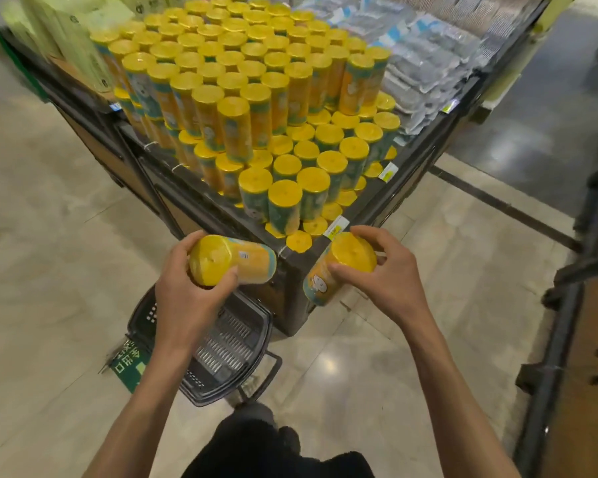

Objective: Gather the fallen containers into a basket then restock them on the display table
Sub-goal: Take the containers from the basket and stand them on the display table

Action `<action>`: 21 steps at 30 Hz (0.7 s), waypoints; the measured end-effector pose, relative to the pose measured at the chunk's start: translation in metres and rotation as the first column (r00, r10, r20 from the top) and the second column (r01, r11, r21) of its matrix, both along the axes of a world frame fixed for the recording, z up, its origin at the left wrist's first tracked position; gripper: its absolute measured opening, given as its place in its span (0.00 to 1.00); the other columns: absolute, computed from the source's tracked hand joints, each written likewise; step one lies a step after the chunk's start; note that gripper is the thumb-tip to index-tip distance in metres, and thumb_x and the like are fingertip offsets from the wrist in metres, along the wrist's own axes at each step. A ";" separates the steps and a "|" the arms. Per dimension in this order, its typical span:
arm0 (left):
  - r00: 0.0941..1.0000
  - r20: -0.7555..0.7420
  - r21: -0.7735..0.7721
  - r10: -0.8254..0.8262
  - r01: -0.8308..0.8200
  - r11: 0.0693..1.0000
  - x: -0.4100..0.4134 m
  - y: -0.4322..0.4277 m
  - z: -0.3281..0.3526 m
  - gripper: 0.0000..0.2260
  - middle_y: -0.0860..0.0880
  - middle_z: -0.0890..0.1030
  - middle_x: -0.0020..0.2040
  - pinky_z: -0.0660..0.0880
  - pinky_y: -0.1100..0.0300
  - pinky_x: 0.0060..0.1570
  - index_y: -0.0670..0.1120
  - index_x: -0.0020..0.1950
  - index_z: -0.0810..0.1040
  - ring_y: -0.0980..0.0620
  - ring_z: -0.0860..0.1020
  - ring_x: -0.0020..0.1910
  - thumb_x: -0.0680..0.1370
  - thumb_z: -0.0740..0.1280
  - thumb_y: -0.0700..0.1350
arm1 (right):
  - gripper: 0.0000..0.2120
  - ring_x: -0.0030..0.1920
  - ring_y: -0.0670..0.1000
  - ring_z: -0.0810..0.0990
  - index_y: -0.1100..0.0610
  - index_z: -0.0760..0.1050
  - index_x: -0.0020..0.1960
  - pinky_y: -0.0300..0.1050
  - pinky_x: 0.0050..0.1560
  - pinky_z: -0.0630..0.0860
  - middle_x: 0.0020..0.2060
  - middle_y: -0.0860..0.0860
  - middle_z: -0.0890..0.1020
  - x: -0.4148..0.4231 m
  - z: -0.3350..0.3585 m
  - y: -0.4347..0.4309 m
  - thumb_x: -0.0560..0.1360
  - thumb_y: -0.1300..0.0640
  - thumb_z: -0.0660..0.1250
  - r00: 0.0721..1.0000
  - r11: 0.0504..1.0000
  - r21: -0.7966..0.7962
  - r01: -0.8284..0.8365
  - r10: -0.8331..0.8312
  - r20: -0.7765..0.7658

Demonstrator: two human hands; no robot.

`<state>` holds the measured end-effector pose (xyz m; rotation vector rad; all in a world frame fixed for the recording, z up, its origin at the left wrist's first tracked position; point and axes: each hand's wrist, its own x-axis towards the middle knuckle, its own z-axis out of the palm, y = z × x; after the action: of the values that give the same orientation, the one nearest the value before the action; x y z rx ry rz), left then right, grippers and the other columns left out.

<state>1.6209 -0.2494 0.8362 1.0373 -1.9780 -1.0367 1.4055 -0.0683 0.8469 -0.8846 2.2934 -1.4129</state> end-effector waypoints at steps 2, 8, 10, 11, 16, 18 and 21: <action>1.000 -0.018 -0.008 -0.011 0.010 1.000 -0.014 -0.001 0.008 0.29 0.55 0.75 0.60 0.79 0.49 0.52 0.56 0.68 0.72 0.54 0.76 0.55 0.68 0.73 0.56 | 0.32 0.59 0.44 0.77 0.45 0.75 0.64 0.47 0.55 0.80 0.60 0.42 0.78 -0.011 0.006 -0.001 0.63 0.44 0.80 1.000 1.000 -0.015 -0.002 0.002 -0.017; 0.999 -0.035 -0.045 -0.036 0.034 0.998 -0.059 -0.013 0.020 0.28 0.55 0.76 0.60 0.79 0.47 0.53 0.53 0.68 0.72 0.54 0.76 0.56 0.70 0.75 0.54 | 0.33 0.60 0.41 0.76 0.44 0.74 0.66 0.43 0.55 0.79 0.61 0.41 0.77 -0.050 0.021 -0.014 0.63 0.41 0.79 0.998 0.999 -0.048 -0.018 0.015 -0.062; 0.999 -0.038 -0.056 -0.038 0.036 0.998 -0.076 -0.019 0.022 0.29 0.54 0.75 0.59 0.78 0.47 0.54 0.53 0.67 0.73 0.55 0.75 0.56 0.68 0.74 0.56 | 0.33 0.59 0.38 0.75 0.45 0.73 0.66 0.39 0.54 0.77 0.60 0.40 0.77 -0.065 0.025 -0.021 0.63 0.41 0.79 0.997 0.998 -0.057 -0.026 0.022 -0.078; 0.999 -0.035 -0.068 -0.039 0.037 0.997 -0.085 -0.023 0.022 0.29 0.54 0.74 0.59 0.78 0.47 0.54 0.52 0.67 0.73 0.55 0.75 0.56 0.68 0.73 0.57 | 0.33 0.59 0.37 0.75 0.45 0.73 0.66 0.38 0.54 0.77 0.60 0.39 0.77 -0.074 0.026 -0.025 0.63 0.41 0.79 0.996 0.998 -0.056 -0.033 0.028 -0.088; 0.996 -0.056 -0.100 -0.065 0.059 0.993 -0.141 -0.041 0.022 0.30 0.55 0.72 0.58 0.76 0.48 0.59 0.50 0.68 0.74 0.55 0.74 0.59 0.68 0.75 0.56 | 0.33 0.59 0.38 0.75 0.43 0.72 0.65 0.43 0.58 0.78 0.58 0.36 0.76 -0.129 0.031 -0.054 0.63 0.43 0.80 0.989 0.995 0.008 -0.103 0.103 -0.102; 0.998 -0.044 -0.112 -0.054 0.049 0.992 -0.166 -0.050 0.022 0.30 0.53 0.73 0.59 0.75 0.51 0.60 0.48 0.69 0.74 0.55 0.73 0.60 0.69 0.78 0.52 | 0.35 0.59 0.40 0.75 0.45 0.72 0.66 0.46 0.59 0.78 0.59 0.38 0.77 -0.153 0.033 -0.069 0.63 0.43 0.80 0.981 0.987 0.066 -0.148 0.155 -0.113; 0.998 -0.057 -0.097 -0.015 0.010 0.995 -0.204 -0.064 0.025 0.30 0.53 0.74 0.61 0.72 0.58 0.59 0.48 0.70 0.73 0.56 0.72 0.61 0.70 0.78 0.49 | 0.37 0.61 0.43 0.75 0.47 0.72 0.68 0.47 0.59 0.77 0.61 0.42 0.77 -0.192 0.041 -0.095 0.62 0.42 0.80 0.962 0.970 0.124 -0.210 0.228 -0.152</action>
<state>1.4169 -0.3136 0.8609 0.9341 -1.9705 -0.9571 1.2139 -0.1631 0.8879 -1.2207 2.2784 -1.1508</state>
